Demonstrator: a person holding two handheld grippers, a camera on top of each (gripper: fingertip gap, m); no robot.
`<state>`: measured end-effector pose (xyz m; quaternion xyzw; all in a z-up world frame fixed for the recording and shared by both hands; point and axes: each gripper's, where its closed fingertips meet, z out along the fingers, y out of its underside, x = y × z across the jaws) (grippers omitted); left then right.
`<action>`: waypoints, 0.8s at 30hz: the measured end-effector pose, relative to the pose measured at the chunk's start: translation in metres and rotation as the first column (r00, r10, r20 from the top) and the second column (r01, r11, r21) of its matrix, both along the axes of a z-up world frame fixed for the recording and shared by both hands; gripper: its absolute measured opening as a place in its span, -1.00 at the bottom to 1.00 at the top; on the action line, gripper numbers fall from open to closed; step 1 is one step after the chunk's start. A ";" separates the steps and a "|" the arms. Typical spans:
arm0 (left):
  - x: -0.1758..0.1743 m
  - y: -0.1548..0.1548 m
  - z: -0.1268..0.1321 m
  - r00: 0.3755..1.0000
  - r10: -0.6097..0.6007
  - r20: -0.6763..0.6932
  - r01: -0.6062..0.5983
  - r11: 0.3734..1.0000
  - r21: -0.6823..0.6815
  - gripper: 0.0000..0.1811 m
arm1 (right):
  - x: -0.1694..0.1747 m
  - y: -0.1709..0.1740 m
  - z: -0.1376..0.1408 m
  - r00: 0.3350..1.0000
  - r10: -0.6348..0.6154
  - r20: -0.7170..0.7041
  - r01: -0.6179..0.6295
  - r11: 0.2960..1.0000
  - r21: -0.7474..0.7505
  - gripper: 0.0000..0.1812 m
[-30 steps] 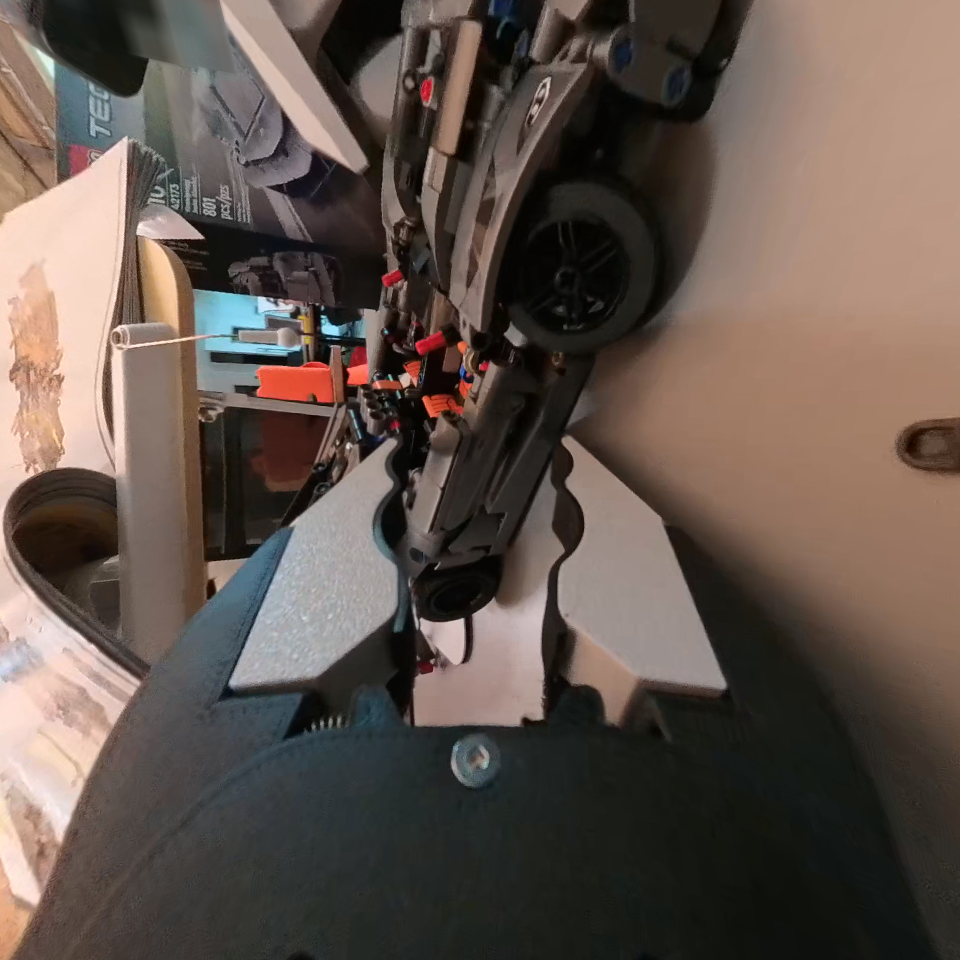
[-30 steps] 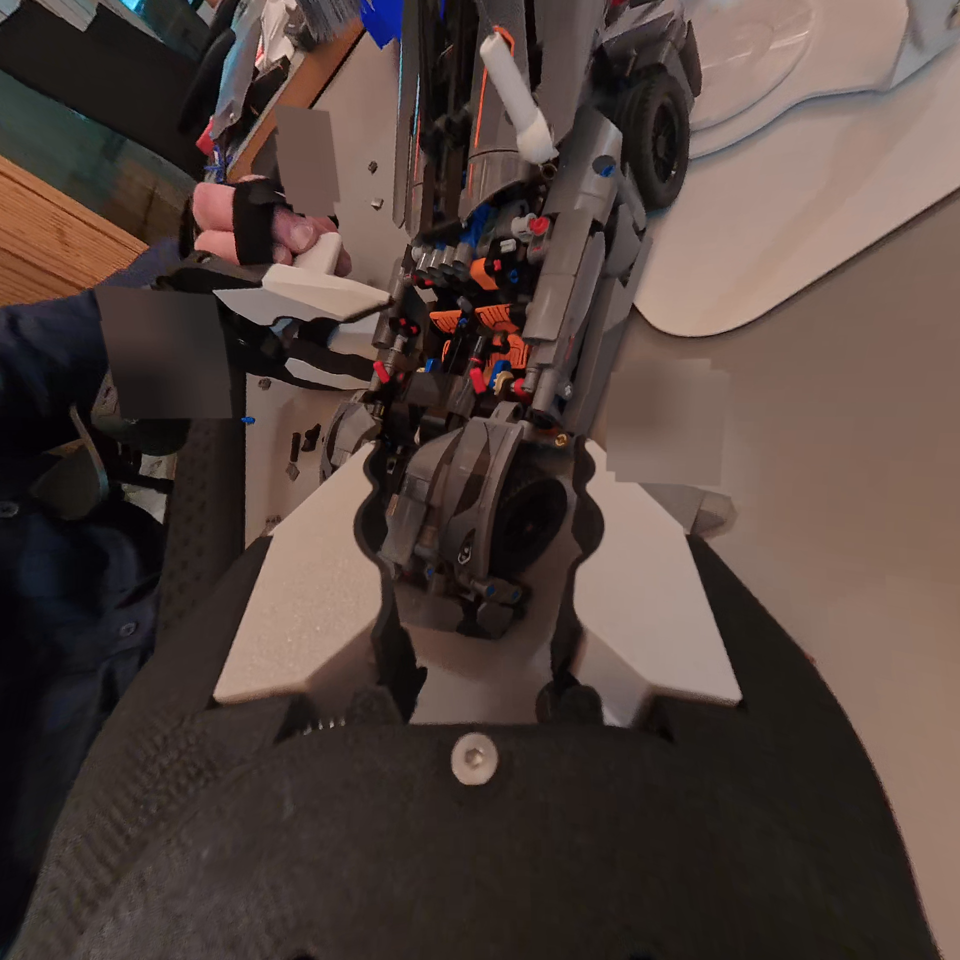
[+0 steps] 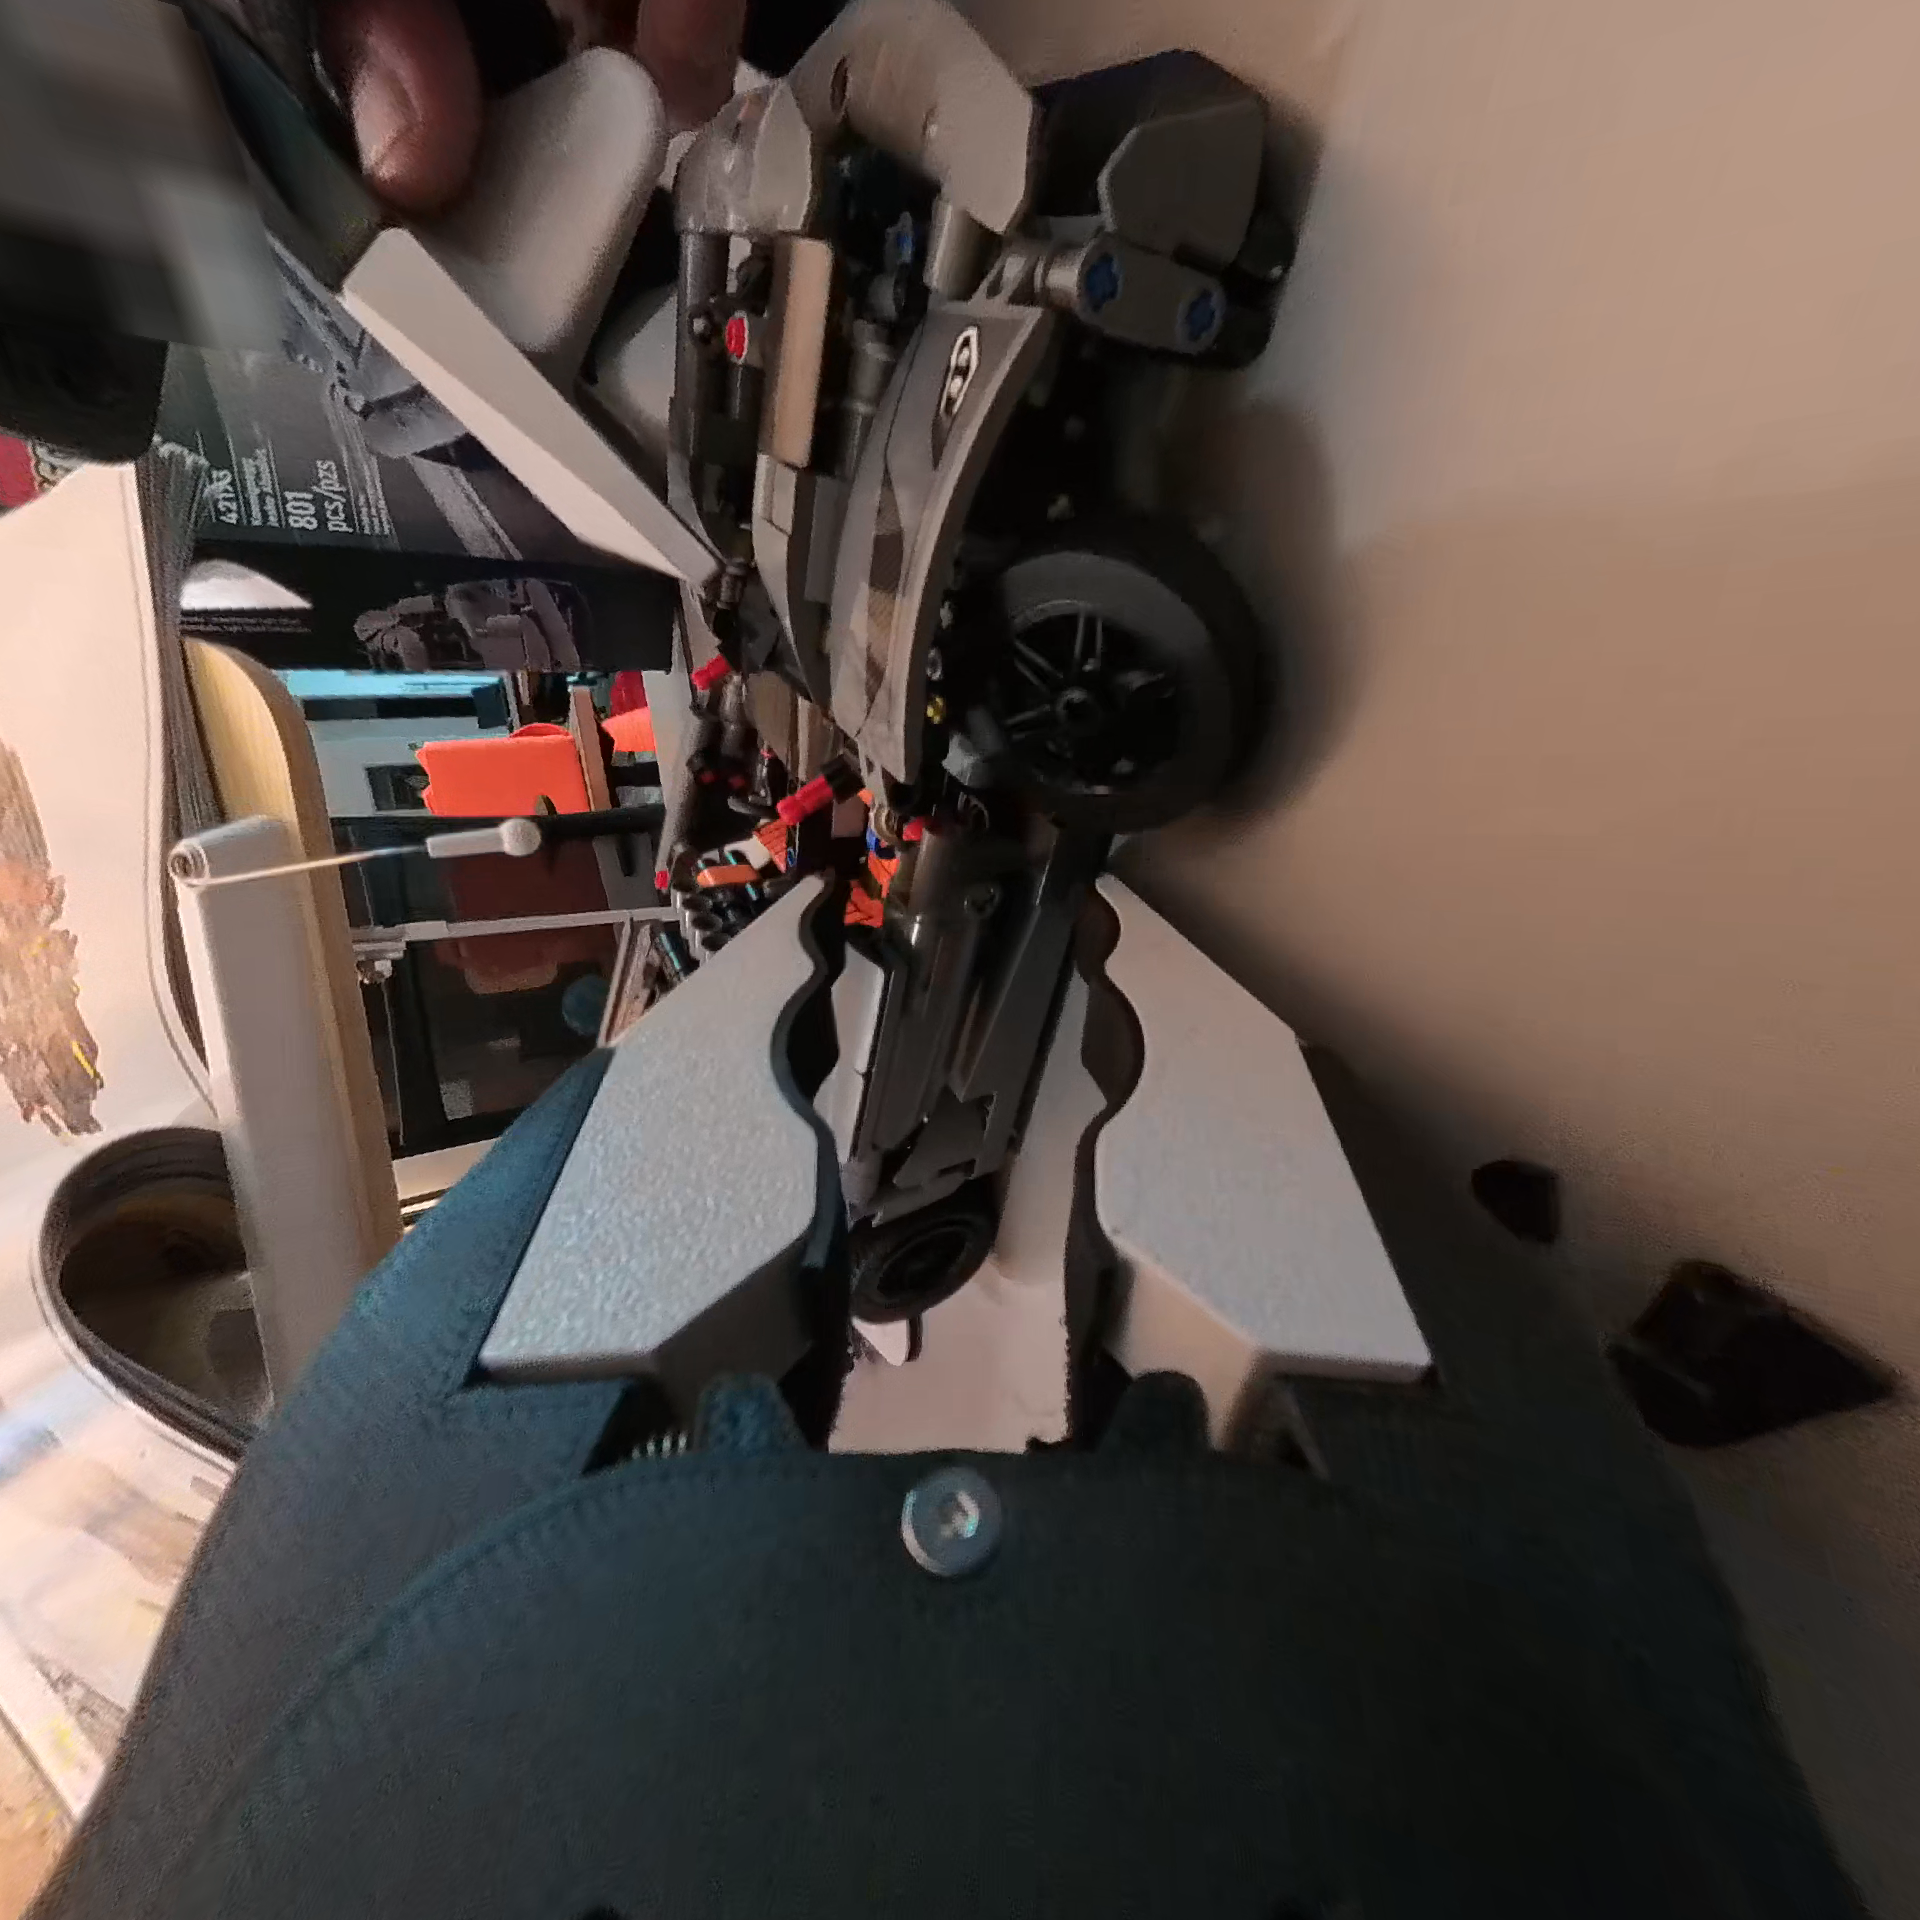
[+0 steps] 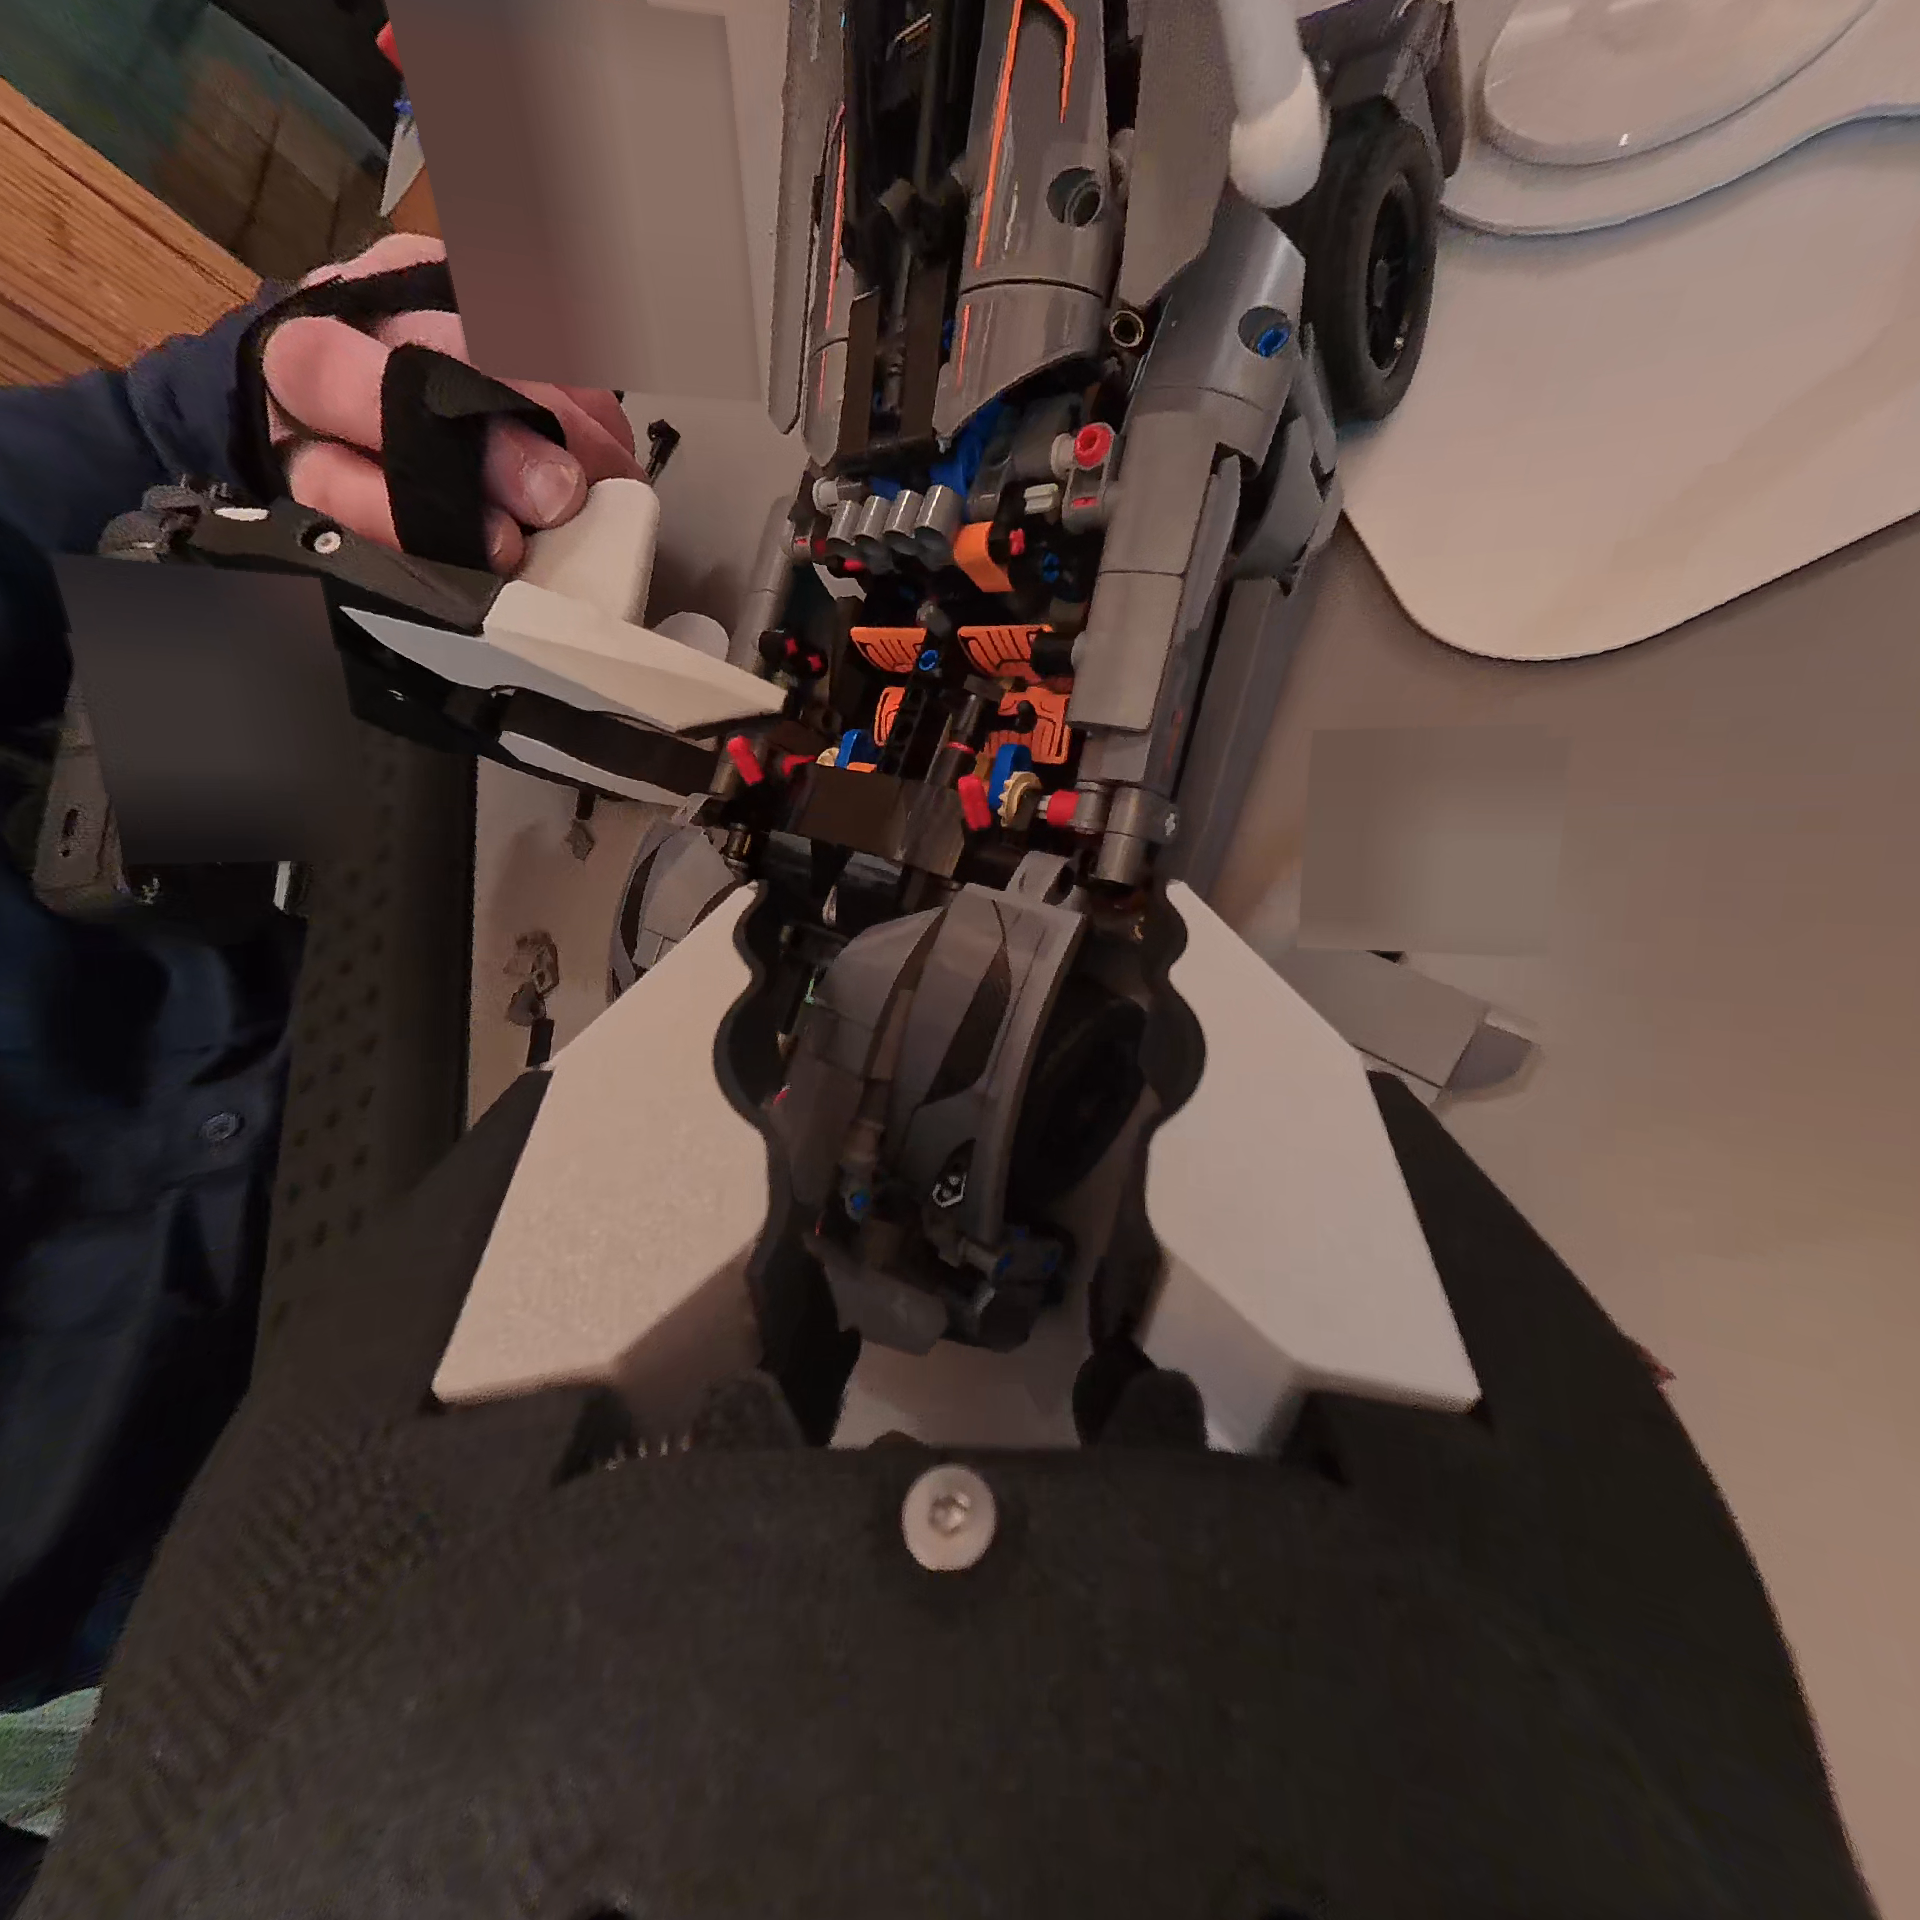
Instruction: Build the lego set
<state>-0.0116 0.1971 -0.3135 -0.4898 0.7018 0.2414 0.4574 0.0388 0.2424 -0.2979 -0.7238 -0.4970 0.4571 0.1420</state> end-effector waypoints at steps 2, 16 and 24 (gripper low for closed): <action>0.002 -0.005 -0.001 1.000 0.004 -0.011 -0.004 1.000 -0.016 -0.56 | 0.000 -0.003 0.000 1.000 0.016 -0.001 -0.016 1.000 0.001 -0.27; 0.017 -0.046 -0.002 0.995 0.100 -0.011 -0.100 0.986 -0.137 -0.53 | -0.013 -0.031 -0.002 0.987 0.158 0.009 -0.158 0.987 0.012 -0.26; 0.009 -0.041 0.004 0.995 0.101 -0.017 -0.102 0.991 -0.090 -0.44 | -0.015 -0.026 -0.002 0.993 0.113 0.015 -0.113 0.993 0.015 -0.31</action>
